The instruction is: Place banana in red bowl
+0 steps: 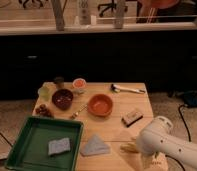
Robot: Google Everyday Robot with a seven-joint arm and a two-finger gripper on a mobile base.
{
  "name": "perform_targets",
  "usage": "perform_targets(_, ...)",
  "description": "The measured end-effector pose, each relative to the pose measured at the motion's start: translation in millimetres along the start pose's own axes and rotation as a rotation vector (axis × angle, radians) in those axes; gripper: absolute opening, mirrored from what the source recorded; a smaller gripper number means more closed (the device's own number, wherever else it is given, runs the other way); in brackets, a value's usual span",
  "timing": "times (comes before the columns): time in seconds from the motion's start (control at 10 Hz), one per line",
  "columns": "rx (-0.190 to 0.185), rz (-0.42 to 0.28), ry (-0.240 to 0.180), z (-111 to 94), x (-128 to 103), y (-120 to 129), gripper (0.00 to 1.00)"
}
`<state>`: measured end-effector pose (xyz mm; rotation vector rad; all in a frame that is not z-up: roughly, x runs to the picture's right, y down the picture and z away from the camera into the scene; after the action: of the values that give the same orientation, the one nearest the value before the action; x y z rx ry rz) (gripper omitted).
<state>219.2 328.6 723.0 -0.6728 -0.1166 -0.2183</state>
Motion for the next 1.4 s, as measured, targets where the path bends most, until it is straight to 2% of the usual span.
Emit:
perform_targets(1.3,0.0,-0.009,-0.061,22.3,0.4,-8.9,0.8)
perform_targets(1.4,0.0,-0.009,-0.064,23.5,1.2,-8.8,0.78)
